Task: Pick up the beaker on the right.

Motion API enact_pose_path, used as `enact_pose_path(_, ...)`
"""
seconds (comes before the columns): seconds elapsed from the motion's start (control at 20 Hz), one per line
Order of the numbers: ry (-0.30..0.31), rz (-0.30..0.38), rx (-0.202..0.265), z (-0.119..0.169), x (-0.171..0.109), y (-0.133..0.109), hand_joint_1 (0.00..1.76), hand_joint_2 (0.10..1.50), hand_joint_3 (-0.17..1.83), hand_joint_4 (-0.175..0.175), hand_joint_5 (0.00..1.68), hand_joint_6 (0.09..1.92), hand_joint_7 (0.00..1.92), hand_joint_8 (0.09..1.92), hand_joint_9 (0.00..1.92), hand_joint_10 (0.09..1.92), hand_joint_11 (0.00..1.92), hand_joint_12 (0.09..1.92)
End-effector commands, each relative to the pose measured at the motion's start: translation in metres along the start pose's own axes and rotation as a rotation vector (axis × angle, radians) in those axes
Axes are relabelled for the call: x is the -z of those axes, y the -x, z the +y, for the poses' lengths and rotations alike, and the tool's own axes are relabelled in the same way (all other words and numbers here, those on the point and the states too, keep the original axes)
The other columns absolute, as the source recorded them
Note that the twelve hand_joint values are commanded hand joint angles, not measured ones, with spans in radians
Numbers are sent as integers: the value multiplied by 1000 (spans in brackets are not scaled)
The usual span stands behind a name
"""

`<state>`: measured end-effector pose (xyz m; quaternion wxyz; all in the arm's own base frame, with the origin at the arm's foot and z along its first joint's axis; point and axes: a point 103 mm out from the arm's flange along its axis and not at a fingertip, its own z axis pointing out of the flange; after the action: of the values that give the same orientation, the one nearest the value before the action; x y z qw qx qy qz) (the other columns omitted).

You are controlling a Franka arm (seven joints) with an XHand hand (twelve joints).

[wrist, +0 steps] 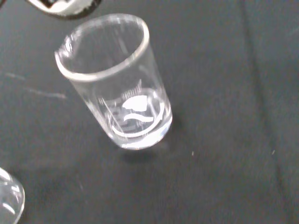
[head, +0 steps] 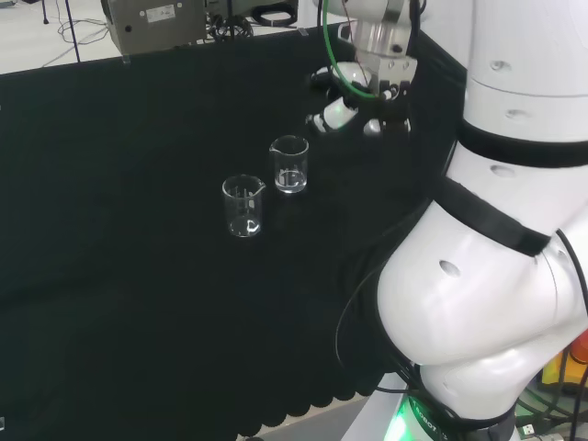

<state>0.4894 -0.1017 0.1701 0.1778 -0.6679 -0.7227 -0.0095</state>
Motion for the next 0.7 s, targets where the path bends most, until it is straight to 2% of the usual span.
enact_pose_path(0.05,-33,205,133,23,-57,24,808,592,629,-6,348,87,216,642,385,654,95,1401)
enact_pose_path(0.25,-31,245,192,21,-66,29,804,562,637,-5,331,87,226,645,400,657,87,1403)
enact_pose_path(0.5,-37,276,239,25,-73,23,787,538,633,-4,318,87,233,647,415,655,83,1404)
enact_pose_path(0.7,-17,314,245,31,-83,20,777,526,629,-3,307,87,235,647,419,651,82,1405)
